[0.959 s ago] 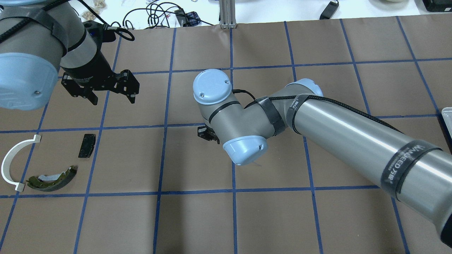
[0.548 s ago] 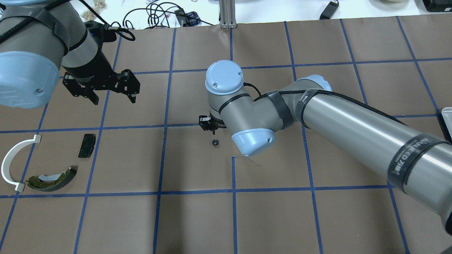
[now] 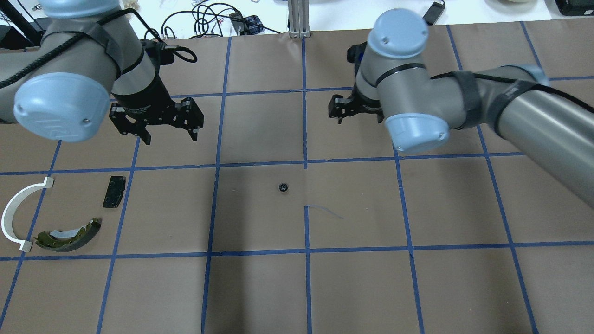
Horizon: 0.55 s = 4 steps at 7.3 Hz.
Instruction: Place bearing gear from tray to pile
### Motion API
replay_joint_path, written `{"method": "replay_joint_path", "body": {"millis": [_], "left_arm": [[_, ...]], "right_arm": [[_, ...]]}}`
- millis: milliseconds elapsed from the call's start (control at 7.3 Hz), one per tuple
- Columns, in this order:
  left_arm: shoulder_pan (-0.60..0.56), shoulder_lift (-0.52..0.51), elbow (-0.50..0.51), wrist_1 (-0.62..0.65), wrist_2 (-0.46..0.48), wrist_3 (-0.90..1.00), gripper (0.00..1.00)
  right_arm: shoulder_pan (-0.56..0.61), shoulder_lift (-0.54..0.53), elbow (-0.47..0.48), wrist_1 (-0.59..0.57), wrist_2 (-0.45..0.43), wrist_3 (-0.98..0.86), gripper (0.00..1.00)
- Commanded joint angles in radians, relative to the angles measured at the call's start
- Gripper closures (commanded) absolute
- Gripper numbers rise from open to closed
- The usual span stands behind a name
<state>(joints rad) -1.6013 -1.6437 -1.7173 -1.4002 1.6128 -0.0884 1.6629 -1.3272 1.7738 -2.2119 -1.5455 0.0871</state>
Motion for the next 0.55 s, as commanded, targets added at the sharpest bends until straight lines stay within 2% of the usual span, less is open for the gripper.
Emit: {"method": "replay_joint_path", "body": {"millis": [0, 137, 411], "left_arm": [[-0.151, -0.089, -0.005, 0.073, -0.001, -0.13, 0.0], [-0.207, -0.137, -0.005, 0.11, -0.002, -0.181, 0.0], [-0.267, -0.246, -0.005, 0.248, -0.06, -0.227, 0.0]], "right_arm": [[-0.281, -0.061, 0.001, 0.133, -0.001, -0.249, 0.0], [-0.43, -0.061, -0.01, 0.199, -0.017, -0.321, 0.0], [-0.775, -0.026, -0.011, 0.193, -0.002, -0.72, 0.0]]}}
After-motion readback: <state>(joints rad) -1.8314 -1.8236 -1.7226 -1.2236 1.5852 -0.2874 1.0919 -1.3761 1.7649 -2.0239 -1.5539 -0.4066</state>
